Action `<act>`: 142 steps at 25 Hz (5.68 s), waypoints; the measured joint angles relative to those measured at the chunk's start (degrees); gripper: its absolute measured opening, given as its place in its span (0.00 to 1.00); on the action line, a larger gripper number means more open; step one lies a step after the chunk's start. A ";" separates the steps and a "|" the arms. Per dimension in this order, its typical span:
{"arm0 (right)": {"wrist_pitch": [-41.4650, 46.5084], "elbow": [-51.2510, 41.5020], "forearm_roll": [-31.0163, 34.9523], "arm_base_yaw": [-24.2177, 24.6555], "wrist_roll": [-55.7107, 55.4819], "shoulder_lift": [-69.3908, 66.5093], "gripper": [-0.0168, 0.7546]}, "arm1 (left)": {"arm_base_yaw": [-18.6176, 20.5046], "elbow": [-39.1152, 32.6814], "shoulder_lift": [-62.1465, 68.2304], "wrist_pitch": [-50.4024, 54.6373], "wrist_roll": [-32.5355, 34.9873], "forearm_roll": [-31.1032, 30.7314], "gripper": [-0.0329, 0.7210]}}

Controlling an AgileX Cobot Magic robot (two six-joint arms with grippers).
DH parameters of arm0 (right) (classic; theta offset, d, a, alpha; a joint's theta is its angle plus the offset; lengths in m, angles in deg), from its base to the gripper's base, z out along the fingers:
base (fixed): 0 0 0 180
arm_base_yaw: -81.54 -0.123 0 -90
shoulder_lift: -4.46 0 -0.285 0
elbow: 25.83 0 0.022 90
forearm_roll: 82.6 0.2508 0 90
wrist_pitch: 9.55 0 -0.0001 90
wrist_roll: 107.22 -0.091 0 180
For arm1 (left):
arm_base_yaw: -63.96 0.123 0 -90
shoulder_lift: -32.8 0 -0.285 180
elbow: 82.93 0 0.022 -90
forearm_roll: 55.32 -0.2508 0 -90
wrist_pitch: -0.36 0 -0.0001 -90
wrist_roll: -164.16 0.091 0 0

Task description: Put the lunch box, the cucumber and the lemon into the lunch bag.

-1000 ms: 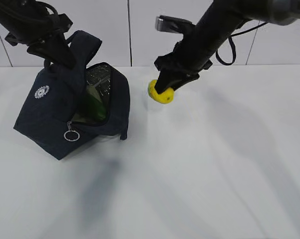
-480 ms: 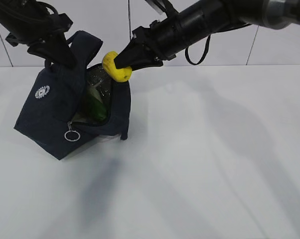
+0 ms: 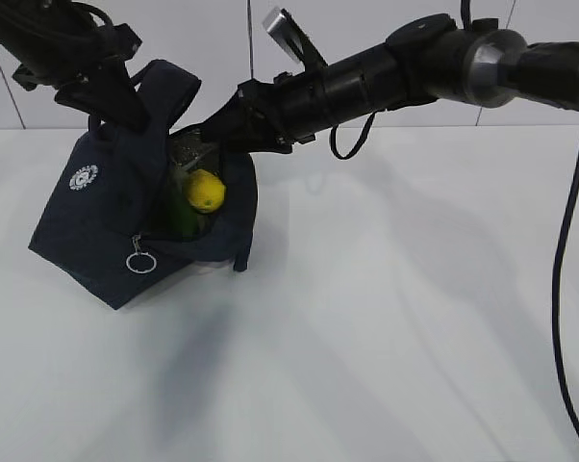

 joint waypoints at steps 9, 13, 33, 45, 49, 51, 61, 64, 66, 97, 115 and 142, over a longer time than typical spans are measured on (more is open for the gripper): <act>-0.73 0.00 0.43 0.36 0.89 -0.33 0.62 | 0.00 0.00 0.00 0.59 0.00 0.33 0.06; 0.26 0.02 -3.48 3.55 -3.62 -0.01 0.61 | 0.00 0.00 0.00 0.59 0.00 0.33 0.06; 6.68 0.25 -4.37 2.61 -8.24 -7.07 0.42 | 0.00 0.00 0.00 0.83 0.00 0.36 0.06; 10.59 4.92 -9.31 7.11 -11.20 -3.34 0.02 | -3.45 0.00 0.00 -0.18 0.00 3.47 0.06; 11.40 10.32 -16.37 9.33 -16.52 0.44 0.02 | -7.10 0.00 0.11 -2.85 0.00 6.71 0.06; 11.82 12.18 -22.43 9.47 -19.60 2.82 0.02 | -8.67 0.00 0.31 -4.38 0.00 9.02 0.06; 13.63 13.41 -36.91 9.47 -27.91 8.23 0.02 | -10.92 0.00 4.03 -10.16 -0.10 17.81 0.06; 13.63 12.35 -36.98 9.47 -28.39 8.23 0.02 | -10.92 0.00 5.82 -10.38 -0.10 17.95 0.09; 13.63 11.39 -37.12 9.47 -28.53 8.23 0.02 | -10.92 0.00 6.30 -11.09 -0.10 17.67 0.17; 13.36 12.40 -32.79 9.47 -28.67 39.18 0.47 | -11.00 0.00 -18.92 -21.58 -2.03 -6.65 0.52; -1.79 -35.82 -42.74 9.47 -24.72 89.94 0.47 | -11.00 -22.09 -37.15 -28.30 -3.59 -10.19 0.49; -7.48 -77.44 -12.26 9.47 22.25 65.63 0.55 | -11.00 -53.72 -54.35 -27.80 5.96 -0.73 0.49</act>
